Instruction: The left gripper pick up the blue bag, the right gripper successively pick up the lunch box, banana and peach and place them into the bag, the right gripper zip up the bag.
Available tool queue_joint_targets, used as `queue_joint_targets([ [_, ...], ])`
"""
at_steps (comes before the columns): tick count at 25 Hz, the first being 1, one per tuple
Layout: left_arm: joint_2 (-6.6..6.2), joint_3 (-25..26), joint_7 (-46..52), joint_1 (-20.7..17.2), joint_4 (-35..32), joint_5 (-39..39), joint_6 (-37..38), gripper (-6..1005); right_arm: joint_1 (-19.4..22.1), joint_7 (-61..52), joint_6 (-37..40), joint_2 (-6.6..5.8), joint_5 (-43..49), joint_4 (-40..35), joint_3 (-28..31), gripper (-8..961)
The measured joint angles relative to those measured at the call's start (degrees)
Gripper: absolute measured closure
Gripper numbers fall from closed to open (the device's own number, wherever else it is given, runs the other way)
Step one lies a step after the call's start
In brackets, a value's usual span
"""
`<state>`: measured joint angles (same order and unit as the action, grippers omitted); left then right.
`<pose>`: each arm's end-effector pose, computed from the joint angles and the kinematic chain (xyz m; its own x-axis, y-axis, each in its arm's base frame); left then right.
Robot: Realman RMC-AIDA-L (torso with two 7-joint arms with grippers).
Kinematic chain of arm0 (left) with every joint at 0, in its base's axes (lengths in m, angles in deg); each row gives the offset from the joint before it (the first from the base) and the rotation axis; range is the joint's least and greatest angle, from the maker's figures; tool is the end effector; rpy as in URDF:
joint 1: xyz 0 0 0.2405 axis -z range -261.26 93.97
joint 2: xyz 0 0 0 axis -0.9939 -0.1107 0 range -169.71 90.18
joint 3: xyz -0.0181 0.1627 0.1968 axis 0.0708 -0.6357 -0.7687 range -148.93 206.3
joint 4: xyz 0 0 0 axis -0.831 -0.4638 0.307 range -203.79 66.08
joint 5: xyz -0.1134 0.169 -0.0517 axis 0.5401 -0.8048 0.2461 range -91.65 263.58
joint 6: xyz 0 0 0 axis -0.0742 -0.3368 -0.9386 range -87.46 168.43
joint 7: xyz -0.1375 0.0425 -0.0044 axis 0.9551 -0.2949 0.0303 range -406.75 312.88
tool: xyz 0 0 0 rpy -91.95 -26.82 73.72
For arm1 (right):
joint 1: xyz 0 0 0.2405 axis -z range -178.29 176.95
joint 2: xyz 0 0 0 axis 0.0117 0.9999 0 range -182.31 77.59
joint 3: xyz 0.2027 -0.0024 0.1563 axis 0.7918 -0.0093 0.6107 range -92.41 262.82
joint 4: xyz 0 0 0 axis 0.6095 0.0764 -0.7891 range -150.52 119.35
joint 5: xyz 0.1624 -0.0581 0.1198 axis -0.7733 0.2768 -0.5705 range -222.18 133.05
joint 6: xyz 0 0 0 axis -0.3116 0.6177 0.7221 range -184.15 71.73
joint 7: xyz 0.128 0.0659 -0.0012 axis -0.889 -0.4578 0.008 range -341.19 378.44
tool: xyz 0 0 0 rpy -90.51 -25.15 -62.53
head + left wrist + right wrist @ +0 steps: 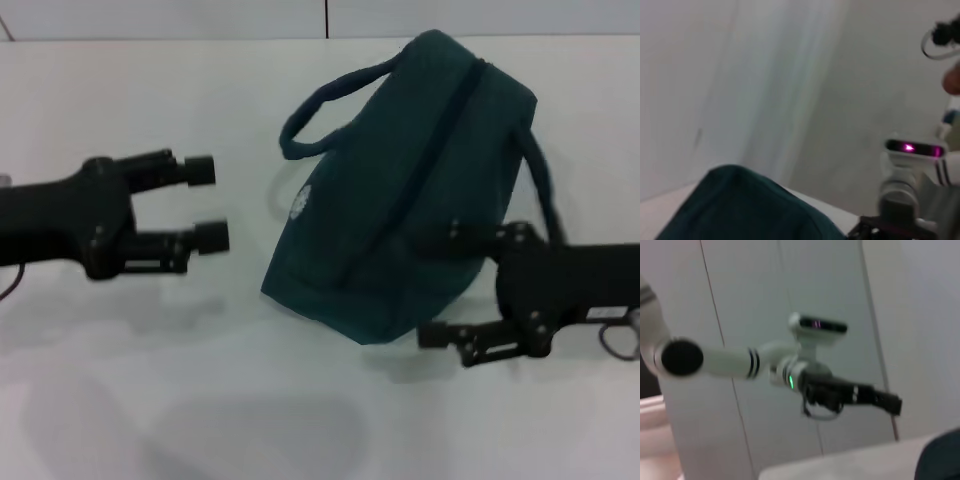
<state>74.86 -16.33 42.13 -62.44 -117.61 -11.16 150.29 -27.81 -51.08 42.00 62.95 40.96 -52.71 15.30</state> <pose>-0.2485 0.2818 0.0686 0.6921 0.3093 0.6522 0.3757 -0.9259 0.0405 0.2123 0.2937 -0.0130 0.7686 -0.1235 -0.6277 -0.1164 -0.9918 0.0526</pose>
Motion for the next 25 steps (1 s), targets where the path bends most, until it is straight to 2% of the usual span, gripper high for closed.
queue_joint_targets([
  [5,0.03,0.02,-2.37,-0.59,0.06,-0.98,2.52,113,-0.21,-0.07,-2.93,0.09,0.42,0.04,-3.31,84],
  [14,0.53,-1.51,-5.82,-2.28,0.25,-1.62,3.74,113,-0.21,-0.21,-3.57,0.13,-0.06,-0.06,-3.07,84],
  [25,0.69,-1.54,-6.97,-2.48,1.65,-1.5,4.02,113,0.18,-0.26,-3.3,-0.06,-0.15,-0.47,-3.03,84],
])
